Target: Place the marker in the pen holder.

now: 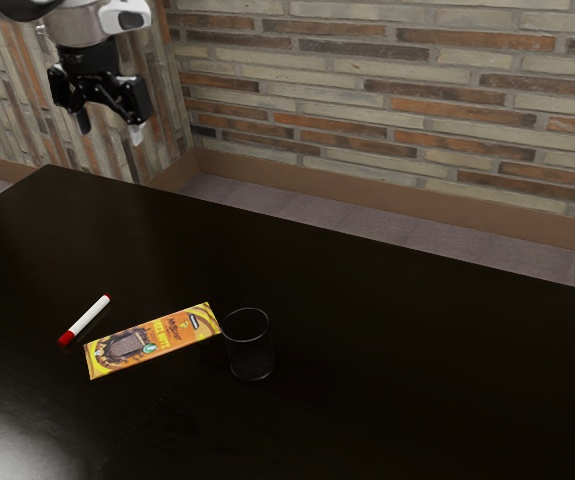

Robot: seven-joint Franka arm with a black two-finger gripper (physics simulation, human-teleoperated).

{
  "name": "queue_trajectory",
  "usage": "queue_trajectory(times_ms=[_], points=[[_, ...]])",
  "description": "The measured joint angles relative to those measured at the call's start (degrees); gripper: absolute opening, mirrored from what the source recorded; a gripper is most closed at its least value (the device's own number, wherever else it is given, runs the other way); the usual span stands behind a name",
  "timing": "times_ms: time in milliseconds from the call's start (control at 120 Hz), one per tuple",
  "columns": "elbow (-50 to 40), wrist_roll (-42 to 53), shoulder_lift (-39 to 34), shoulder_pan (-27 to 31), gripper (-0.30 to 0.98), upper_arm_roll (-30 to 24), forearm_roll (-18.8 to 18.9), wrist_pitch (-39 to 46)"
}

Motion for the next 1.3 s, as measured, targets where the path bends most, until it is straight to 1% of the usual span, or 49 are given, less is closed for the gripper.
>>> queue_trajectory(times_ms=[242,308,392,508,592,692,775,867,950,1067,1300], points=[[-1.52,-3.92,-0.83,2.39,0.69,0.24,1.48,-1.4],[-5.39,-4.78,-0.64,4.94,0.69,0.29,1.54,-2.1],[-13.54,-5.69,-0.31,8.78,0.69,0.43,1.54,-2.37],[-24.39,-6.19,-0.09,10.94,0.69,1.92,1.53,1.27],[-26.84,-5.43,4.92,11.78,0.69,2.1,1.46,5.39],[-27.03,-3.78,9.95,12.35,0.69,2.14,1.36,10.36],[-24.66,-1.61,15.21,13.3,0.69,2.14,1.32,14.06],[-21.98,1.11,20.38,15.26,0.69,2.19,0.33,17.09],[-20.27,3.62,23.23,16.78,0.69,2.23,-0.3,19.02],[-15.59,7.21,27.85,18.31,0.69,2.24,-1.56,20.78],[-12.13,13.08,32.15,20.14,0.69,2.19,-2.56,22.78]])
